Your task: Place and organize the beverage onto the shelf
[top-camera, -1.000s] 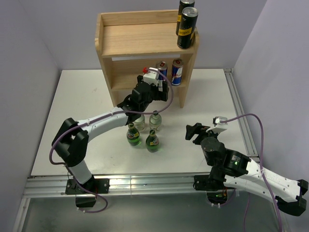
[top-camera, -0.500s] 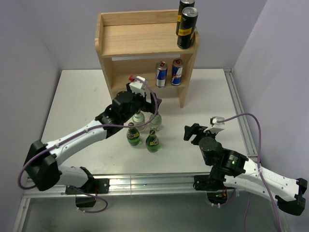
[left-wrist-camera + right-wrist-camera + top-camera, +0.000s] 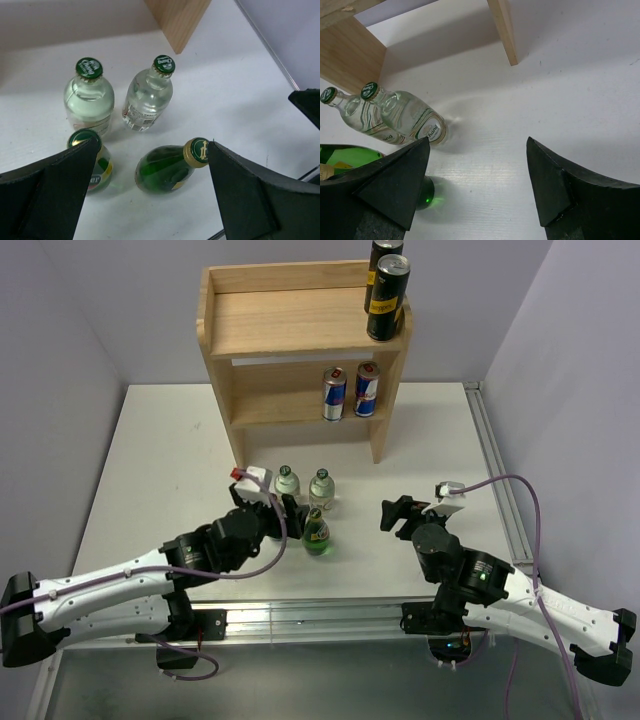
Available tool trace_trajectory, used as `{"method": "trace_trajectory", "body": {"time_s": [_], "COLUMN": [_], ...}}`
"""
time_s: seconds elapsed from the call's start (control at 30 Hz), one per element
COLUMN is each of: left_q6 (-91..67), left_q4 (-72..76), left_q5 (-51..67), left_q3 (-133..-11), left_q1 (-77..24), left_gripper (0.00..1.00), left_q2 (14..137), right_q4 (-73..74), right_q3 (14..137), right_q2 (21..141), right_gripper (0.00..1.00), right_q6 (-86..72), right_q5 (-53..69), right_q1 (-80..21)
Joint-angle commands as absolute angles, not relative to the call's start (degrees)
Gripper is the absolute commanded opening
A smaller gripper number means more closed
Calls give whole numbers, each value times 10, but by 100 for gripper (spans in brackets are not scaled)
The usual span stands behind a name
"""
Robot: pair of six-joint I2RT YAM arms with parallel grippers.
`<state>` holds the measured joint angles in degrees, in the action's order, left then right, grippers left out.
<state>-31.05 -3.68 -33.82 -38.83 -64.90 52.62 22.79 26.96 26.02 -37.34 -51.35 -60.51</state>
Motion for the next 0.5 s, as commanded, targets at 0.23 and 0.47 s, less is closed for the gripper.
{"method": "trace_trajectory", "body": {"time_s": [0.23, 0.47], "left_q6": [-469, -518], "left_q4": [-84, -54], "left_q5": [-538, -590], "left_q3": [-300, -298], "left_q1": [-695, -695], "left_gripper": [99, 99], "left_q2": [559, 673], "right_q4": [214, 213], "right_q3": [271, 271], "right_q2": [255, 258], "right_gripper": [84, 85], "right_q6": [-373, -374], "right_q5": [-518, -519], "right_q1": [-607, -607]}}
